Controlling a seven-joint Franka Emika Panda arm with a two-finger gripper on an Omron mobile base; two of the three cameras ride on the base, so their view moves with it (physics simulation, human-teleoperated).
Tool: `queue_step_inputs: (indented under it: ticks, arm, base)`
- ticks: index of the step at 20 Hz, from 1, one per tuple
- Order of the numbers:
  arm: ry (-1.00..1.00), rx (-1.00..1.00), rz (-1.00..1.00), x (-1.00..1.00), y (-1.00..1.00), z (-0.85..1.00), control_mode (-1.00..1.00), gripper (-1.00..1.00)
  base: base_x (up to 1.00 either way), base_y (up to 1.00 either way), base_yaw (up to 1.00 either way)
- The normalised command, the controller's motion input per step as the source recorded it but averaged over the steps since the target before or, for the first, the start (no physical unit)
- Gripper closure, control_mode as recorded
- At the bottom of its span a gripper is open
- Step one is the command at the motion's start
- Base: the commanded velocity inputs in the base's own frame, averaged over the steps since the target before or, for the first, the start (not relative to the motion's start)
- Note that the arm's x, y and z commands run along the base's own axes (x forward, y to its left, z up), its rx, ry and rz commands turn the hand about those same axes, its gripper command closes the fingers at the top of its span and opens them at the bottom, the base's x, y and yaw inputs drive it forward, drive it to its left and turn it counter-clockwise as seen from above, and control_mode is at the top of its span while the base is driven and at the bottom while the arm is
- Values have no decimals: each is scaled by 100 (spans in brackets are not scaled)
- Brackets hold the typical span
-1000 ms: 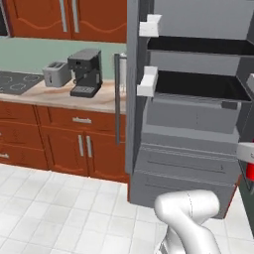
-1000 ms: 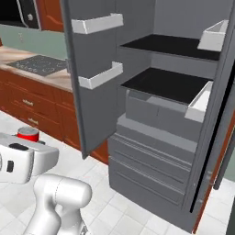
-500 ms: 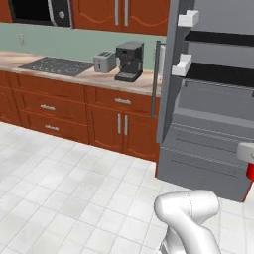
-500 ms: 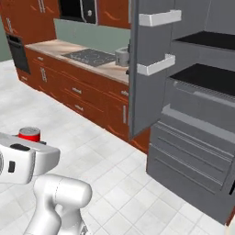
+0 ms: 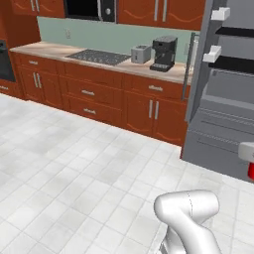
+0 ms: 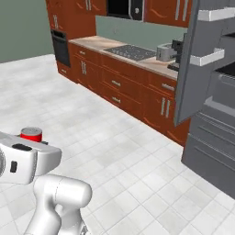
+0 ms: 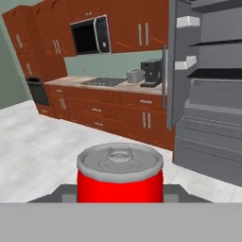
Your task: Open the fridge, grab two sodas, and place both sodas inside the bowl with ice on the dining counter.
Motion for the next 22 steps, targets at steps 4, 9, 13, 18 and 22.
queue_step_inputs:
  ticks: [4, 9, 13, 18, 22]
  arm:
    - [0, 0, 0, 0, 0, 0, 100, 100]
    - [0, 0, 0, 0, 0, 0, 100, 100]
    - [0, 0, 0, 0, 0, 0, 100, 100]
    - [0, 0, 0, 0, 0, 0, 100, 100]
    - [0, 0, 0, 0, 0, 0, 100, 100]
  base:
    - [-100, 76, 24]
    - [-99, 81, 25]
    - [-97, 84, 25]
    - [-89, 99, 23]
    - [-78, 100, 19]
